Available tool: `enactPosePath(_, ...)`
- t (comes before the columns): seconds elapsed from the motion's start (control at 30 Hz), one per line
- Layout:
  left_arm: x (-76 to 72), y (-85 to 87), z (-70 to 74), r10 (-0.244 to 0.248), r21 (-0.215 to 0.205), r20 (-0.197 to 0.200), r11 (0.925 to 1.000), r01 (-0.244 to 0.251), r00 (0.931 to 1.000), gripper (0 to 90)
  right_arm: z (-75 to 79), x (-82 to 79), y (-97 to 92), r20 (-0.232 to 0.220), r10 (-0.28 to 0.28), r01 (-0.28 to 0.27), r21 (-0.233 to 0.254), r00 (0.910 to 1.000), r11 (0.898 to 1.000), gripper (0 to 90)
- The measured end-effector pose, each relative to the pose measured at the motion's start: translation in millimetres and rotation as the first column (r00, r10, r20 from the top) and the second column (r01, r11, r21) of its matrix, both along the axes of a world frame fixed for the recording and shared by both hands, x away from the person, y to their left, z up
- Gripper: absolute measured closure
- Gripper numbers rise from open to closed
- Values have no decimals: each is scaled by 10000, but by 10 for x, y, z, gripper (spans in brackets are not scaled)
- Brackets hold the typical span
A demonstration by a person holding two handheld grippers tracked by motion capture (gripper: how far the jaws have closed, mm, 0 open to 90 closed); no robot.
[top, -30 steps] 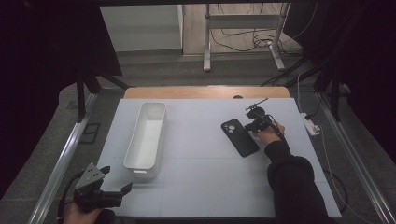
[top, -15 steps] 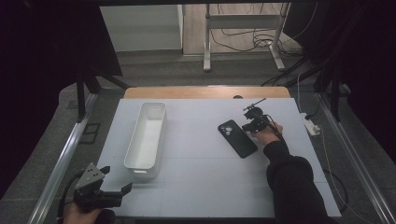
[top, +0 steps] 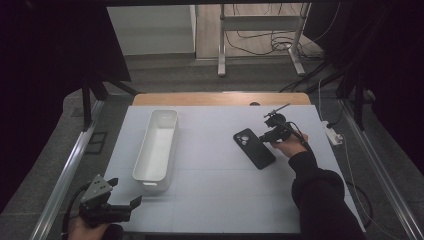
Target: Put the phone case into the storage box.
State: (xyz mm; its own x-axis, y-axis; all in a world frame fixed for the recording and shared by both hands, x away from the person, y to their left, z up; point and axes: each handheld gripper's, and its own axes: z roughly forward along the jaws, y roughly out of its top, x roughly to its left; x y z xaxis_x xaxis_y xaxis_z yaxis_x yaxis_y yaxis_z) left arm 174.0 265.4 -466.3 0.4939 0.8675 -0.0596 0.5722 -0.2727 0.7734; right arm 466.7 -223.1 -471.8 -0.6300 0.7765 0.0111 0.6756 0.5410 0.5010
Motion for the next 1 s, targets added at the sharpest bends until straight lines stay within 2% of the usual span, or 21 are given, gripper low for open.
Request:
enactPosePath(0.1, 0, -2, 0, 6, 10, 9, 10000, -6, 10000, 23, 36, -32, -16, -45, 14, -14, 95, 10000, 10000, 586)
enactPosePath(0.3, 3, -1, 0, 6, 12, -6, 10000, -6, 10000, 23, 81, -74, -47, -156, -162, 161, -45, 9997, 9999, 511)
enactPosePath(0.47, 5, -4, 0, -6, 26, -22, 10000, 6, 10000, 23, 121, -125, -37, -242, -116, 112, -137, 9996, 9998, 319)
enactPosePath(0.53, 6, -4, 0, -8, 31, -28, 10000, 9, 10000, 23, 126, -135, -23, -344, -206, 201, -161, 9992, 9997, 190)
enactPosePath(0.6, 6, -5, 0, -8, 32, -31, 10000, 8, 10000, 23, 124, -145, -3, -356, -307, 295, -327, 9989, 9990, 133)
enactPosePath(0.67, 7, -4, 0, -7, 30, -37, 10000, 7, 10000, 23, 117, -153, 9, -593, -257, 242, -249, 9979, 9994, 65)
enactPosePath(0.8, 7, -6, 0, -7, 33, -40, 10000, 7, 10000, 23, 111, -174, 38, -721, -130, 112, -261, 9973, 9996, 0)
enactPosePath(1.0, 8, -5, -1, 5, 25, -37, 10000, -5, 10000, 23, 109, -180, 60, -729, -144, 123, -281, 9972, 9995, 0)
